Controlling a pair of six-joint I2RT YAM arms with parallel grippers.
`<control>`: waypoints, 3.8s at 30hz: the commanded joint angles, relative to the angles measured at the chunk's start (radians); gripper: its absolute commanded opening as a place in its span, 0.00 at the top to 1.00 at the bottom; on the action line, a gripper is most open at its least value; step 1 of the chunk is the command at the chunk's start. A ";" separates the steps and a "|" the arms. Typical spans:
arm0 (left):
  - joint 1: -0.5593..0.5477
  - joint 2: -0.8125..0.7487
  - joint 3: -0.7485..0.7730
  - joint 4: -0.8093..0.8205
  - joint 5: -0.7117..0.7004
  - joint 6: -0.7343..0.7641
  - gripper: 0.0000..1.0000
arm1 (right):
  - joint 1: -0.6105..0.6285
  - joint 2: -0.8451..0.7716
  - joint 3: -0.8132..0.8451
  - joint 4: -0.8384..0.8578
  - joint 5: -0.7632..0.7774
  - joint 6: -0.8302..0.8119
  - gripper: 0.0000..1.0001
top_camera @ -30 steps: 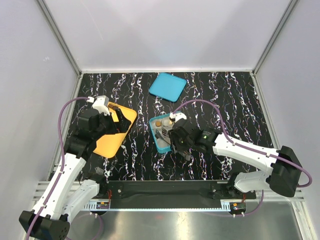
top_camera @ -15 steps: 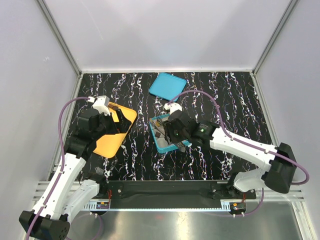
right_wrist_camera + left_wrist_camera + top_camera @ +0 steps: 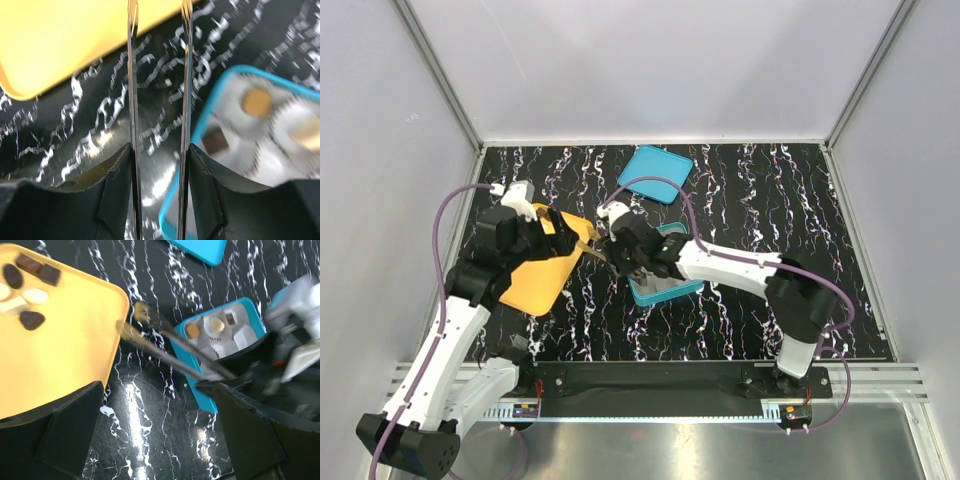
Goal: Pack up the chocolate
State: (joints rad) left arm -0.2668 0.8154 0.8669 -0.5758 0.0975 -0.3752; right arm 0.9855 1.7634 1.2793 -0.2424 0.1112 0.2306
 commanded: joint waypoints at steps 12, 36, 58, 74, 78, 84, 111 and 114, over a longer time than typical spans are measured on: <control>0.014 0.093 0.323 -0.055 -0.168 -0.120 0.01 | 0.038 0.290 0.299 0.249 -0.140 -0.071 0.46; 0.060 0.111 0.360 -0.076 -0.124 -0.133 0.01 | 0.070 0.519 0.477 0.193 -0.090 -0.129 0.47; 0.069 0.093 0.305 -0.059 -0.104 -0.139 0.01 | 0.094 0.271 0.198 0.233 -0.038 -0.128 0.58; 0.070 0.103 0.279 -0.059 -0.111 -0.123 0.01 | 0.104 0.016 0.023 0.178 0.027 -0.091 0.59; 0.072 0.096 0.270 -0.070 -0.120 -0.117 0.01 | 0.102 -0.099 -0.047 0.127 0.086 -0.053 0.59; 0.074 0.088 0.248 -0.062 -0.114 -0.116 0.01 | 0.102 -0.296 -0.165 -0.027 0.205 0.042 0.59; 0.074 0.053 0.127 -0.015 -0.068 -0.111 0.01 | 0.102 -0.533 -0.357 -0.425 0.331 0.351 0.58; 0.074 0.056 0.119 -0.010 -0.065 -0.114 0.01 | 0.102 -0.532 -0.363 -0.411 0.320 0.354 0.57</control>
State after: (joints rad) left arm -0.1986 0.8795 0.9878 -0.6342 0.0158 -0.4976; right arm 1.0817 1.2331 0.9138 -0.6785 0.4072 0.5579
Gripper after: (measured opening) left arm 0.988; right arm 0.436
